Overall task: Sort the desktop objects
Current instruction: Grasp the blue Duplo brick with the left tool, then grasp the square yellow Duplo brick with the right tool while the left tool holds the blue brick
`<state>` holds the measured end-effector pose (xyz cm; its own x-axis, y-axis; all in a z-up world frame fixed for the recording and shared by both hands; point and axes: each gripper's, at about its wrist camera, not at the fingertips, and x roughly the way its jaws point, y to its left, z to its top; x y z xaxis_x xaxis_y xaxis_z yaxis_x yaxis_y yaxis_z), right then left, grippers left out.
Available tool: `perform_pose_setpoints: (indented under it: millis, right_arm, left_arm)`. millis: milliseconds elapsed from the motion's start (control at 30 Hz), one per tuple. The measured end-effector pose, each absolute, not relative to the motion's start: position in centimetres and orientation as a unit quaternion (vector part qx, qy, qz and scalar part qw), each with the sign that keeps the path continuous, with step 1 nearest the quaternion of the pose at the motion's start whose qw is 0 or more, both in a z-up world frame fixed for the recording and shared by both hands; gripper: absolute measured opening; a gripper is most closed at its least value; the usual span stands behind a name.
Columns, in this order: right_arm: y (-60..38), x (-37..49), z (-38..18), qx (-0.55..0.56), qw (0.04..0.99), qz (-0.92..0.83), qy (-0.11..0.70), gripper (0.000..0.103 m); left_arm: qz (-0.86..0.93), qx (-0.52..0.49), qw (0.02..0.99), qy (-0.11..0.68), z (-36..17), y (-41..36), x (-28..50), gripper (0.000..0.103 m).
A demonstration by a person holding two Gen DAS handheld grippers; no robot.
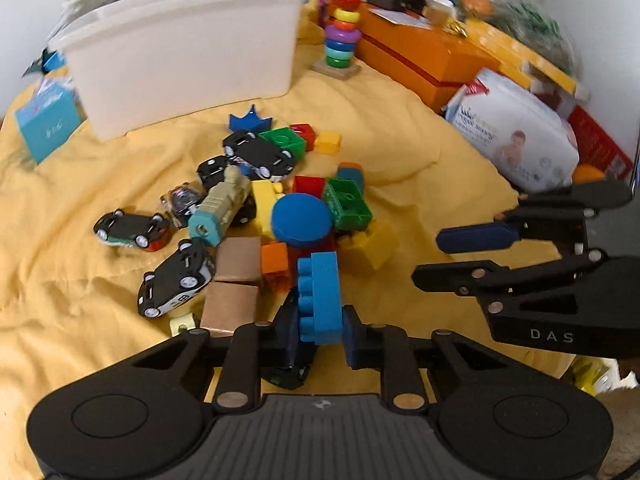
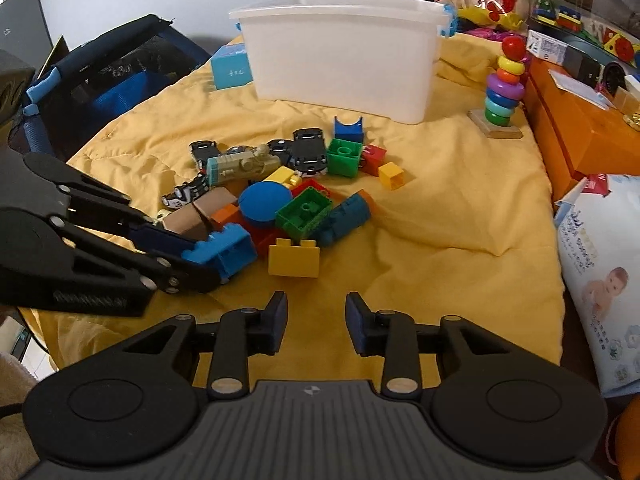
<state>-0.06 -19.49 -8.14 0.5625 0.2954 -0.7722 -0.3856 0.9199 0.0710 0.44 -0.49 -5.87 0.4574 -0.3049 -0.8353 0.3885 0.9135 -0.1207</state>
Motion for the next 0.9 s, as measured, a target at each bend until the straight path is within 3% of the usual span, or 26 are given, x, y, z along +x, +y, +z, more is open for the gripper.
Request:
perform_pose_setpoints:
  millis: [233,433,667,900]
  right_arm:
    - [-20.1,0.0,-8.4,-0.05,0.884,0.188,0.425,0.037]
    - [-20.0,0.2,-8.7,-0.055,0.88,0.203,0.427,0.037]
    - [-19.9,0.4,-8.4,-0.063,0.883,0.217,0.412,0.044]
    - [-17.0,1.1,-7.6,-0.121,0.88,0.261,0.376,0.034]
  left_arm:
    - [-0.272,-0.054,0.819,0.502,-6.0,0.8,-1.0,0.025]
    - [-0.262,-0.116,0.787,0.547,-9.2,1.7,-0.9,0.025]
    - [-0.237,-0.092,0.81,0.529,-8.9,1.6,-1.5,0.025]
    - [-0.23,-0.074,0.822,0.516,-7.9,1.5,-1.7,0.027]
